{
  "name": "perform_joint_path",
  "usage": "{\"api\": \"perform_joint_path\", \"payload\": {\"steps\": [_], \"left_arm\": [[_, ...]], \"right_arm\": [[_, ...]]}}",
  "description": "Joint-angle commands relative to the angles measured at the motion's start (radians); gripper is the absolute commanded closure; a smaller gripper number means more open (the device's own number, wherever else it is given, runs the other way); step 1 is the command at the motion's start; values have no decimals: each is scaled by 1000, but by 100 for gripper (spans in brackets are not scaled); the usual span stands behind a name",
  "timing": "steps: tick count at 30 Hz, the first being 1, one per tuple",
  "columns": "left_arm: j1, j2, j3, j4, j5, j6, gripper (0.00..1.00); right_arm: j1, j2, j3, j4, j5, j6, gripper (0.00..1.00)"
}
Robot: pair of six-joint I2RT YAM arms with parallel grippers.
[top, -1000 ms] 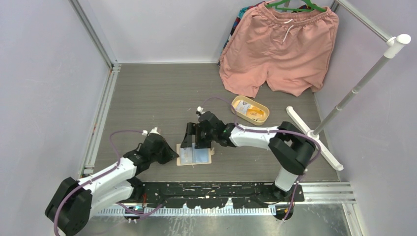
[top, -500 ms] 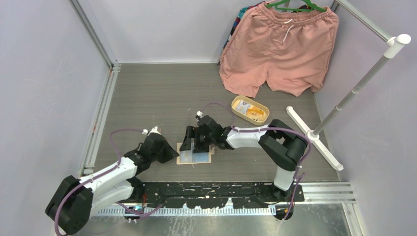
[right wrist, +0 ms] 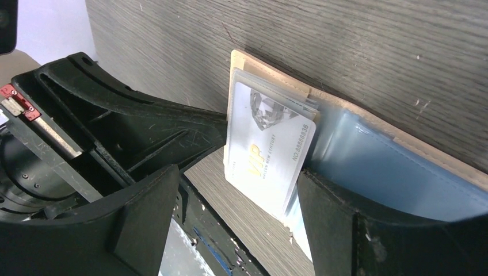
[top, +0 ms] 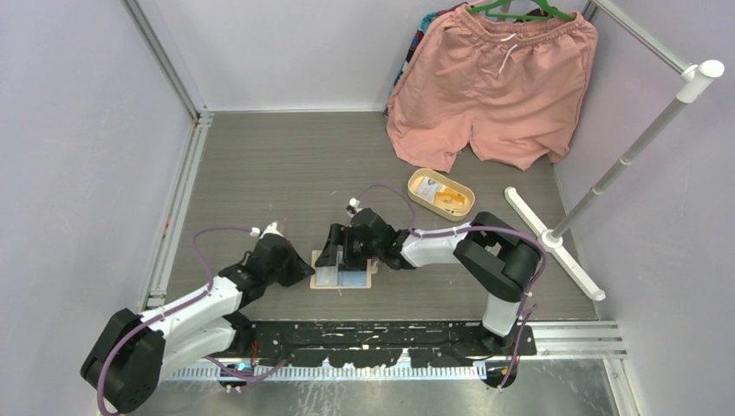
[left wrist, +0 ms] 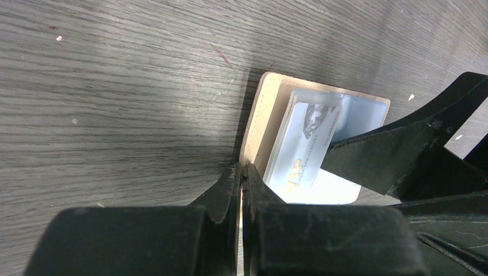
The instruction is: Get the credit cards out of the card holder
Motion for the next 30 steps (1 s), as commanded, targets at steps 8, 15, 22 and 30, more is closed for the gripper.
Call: {"api": "perform_joint_path", "payload": {"steps": [8, 15, 22, 30], "left_arm": [[2, 33, -31, -56, -48, 24, 100], [3, 36, -29, -56, -45, 24, 100], [2, 35, -30, -60, -47, 25, 100], [3, 36, -27, -60, -49, 27, 100]], "right_arm": [[23, -54, -108, 318, -46, 51, 29], [23, -64, -166, 467, -82, 74, 36], [23, -86, -227, 574, -75, 97, 38], [23, -112, -260, 601, -61, 98, 42]]}}
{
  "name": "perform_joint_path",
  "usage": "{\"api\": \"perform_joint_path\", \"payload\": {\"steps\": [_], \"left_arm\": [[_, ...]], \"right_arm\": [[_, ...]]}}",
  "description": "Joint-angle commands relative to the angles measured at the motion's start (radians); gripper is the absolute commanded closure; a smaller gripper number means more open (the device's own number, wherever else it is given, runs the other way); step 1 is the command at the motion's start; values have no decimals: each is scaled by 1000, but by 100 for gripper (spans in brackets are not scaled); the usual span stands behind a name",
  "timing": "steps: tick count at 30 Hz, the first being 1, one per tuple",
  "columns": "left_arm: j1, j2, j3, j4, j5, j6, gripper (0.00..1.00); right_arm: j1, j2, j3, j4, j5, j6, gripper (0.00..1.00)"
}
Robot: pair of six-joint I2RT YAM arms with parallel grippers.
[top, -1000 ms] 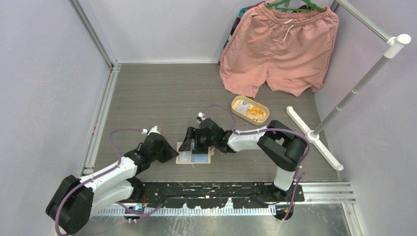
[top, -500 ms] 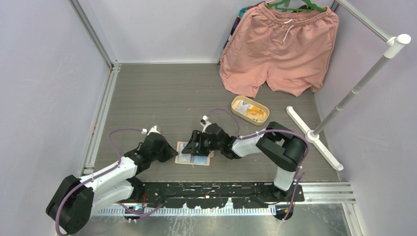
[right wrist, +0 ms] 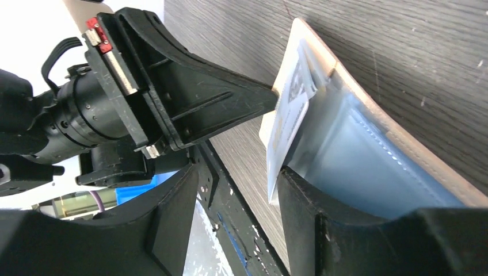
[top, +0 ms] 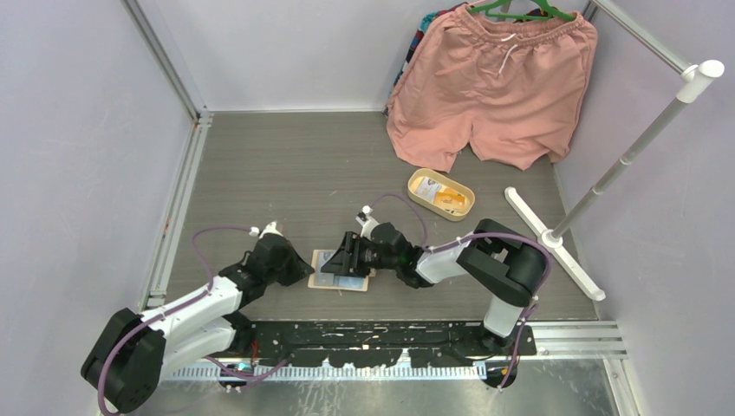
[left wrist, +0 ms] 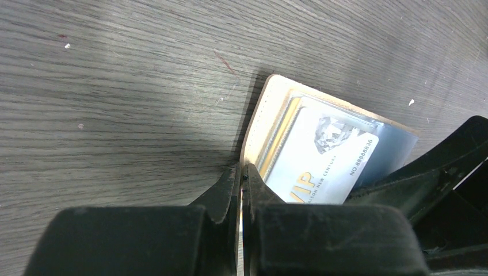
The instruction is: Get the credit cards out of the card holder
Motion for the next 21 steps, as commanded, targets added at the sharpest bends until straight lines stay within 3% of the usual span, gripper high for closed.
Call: {"api": "perform_joint_path", "payload": {"steps": [1, 8, 21], "left_arm": [[1, 29, -27, -66, -38, 25, 100], [0, 25, -28, -73, -36, 24, 100], [1, 13, -28, -84, -39, 26, 100]], "right_arm": [[13, -61, -1, 126, -20, 15, 42], [14, -61, -15, 125, -6, 17, 47], [13, -45, -38, 119, 12, 16, 79]]}}
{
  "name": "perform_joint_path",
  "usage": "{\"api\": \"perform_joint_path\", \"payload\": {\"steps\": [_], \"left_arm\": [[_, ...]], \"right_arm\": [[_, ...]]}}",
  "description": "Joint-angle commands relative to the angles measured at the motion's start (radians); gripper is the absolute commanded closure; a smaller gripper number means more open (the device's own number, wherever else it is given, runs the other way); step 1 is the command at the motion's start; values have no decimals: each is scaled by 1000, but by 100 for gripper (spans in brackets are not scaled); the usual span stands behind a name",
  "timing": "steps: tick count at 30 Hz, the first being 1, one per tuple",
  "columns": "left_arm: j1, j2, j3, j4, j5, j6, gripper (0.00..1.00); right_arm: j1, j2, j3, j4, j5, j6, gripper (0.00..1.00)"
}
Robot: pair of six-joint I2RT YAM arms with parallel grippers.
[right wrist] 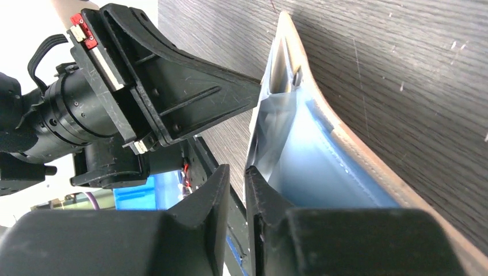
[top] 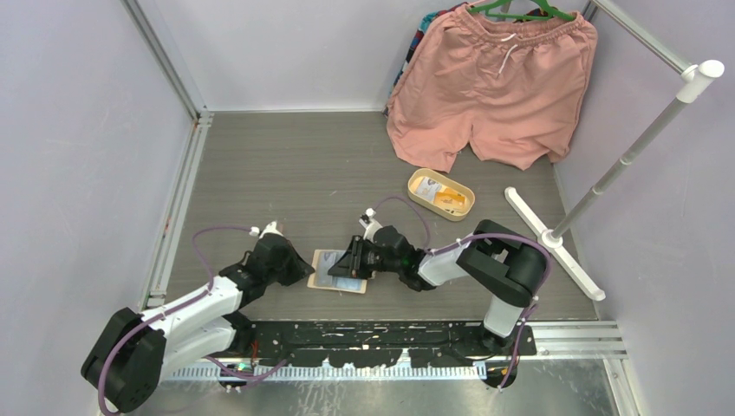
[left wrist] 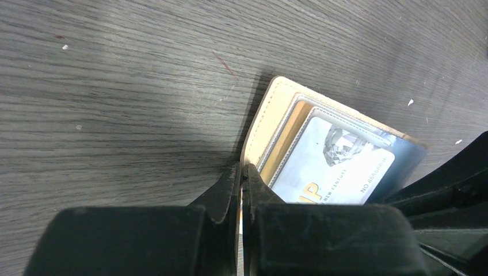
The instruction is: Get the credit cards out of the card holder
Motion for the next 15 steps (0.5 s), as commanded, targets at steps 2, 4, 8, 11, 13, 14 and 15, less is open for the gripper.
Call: {"api": "perform_joint_path", "payload": {"steps": [2, 4, 8, 11, 13, 14, 15], "left_arm": [[1, 14, -28, -87, -40, 26, 100], [0, 16, -27, -87, -40, 27, 100], [1, 20, -24, -85, -39, 28, 100], [1, 23, -23, -85, -40, 29, 100], [1, 24, -22, -84, -40, 29, 100], [2, 24, -22, -83, -41, 29, 100], [1, 24, -22, -83, -41, 29, 100]], "right_arm": [[10, -36, -4, 83, -5, 1, 83], [9, -35, -4, 83, -5, 0, 88], [10, -38, -10, 80, -7, 0, 95], [10, -48, -21, 69, -7, -3, 99], [9, -59, -31, 59, -5, -9, 99], [10, -66, -37, 54, -3, -10, 99], [9, -73, -44, 47, -2, -14, 99]]}}
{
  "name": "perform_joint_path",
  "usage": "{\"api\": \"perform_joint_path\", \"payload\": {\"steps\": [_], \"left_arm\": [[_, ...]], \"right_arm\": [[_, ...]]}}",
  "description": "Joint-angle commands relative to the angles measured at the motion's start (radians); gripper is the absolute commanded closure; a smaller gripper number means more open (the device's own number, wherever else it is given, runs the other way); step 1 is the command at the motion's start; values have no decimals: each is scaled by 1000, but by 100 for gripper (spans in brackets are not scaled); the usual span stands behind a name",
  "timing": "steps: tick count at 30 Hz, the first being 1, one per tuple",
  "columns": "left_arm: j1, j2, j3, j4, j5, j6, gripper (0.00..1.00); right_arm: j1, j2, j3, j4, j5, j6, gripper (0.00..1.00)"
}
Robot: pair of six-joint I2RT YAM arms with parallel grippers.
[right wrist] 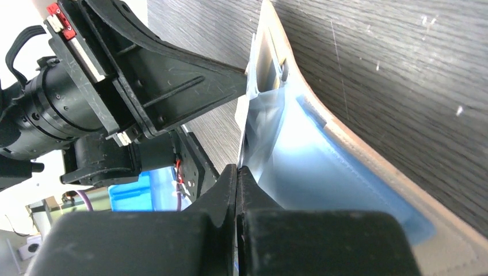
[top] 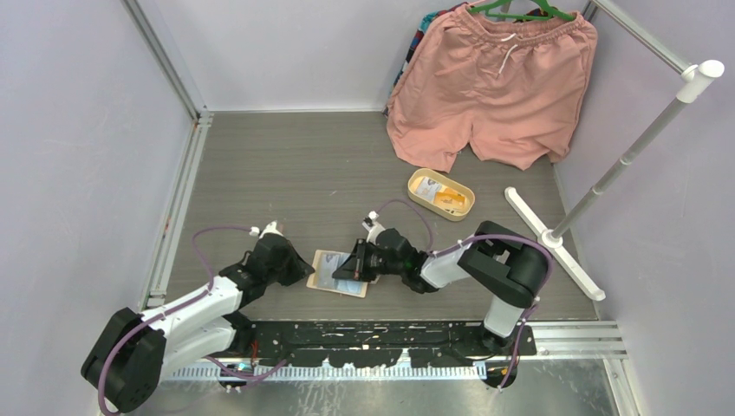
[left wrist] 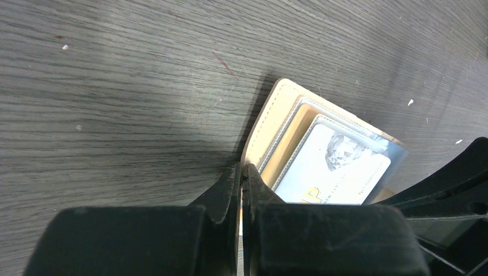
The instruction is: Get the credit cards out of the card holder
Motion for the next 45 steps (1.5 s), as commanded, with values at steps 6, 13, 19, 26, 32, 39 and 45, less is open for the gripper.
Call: {"api": "perform_joint_path", "payload": {"steps": [6, 13, 19, 26, 32, 39, 45], "left_arm": [[1, 33, -22, -79, -42, 31, 100], [1, 39, -22, -72, -42, 31, 100], [1, 32, -30, -74, -44, 30, 100], [2, 30, -31, -75, -43, 28, 100], [0, 23, -31, -76, -42, 28, 100], [0, 26, -31, -74, -40, 31, 100], [2, 11, -27, -86, -41, 34, 100]], "right_arm": [[4, -137, -50, -24, 1, -42, 99], [-10, -209, -90, -111, 4, -76, 99], [-27, -287, -123, -198, 18, -90, 99], [-45, -441, -123, -403, 67, -126, 99], [-116, -625, -103, -595, 84, -171, 99], [-295, -735, -14, -731, 14, -240, 99], [-421, -685, 114, -805, -75, -295, 99]]}}
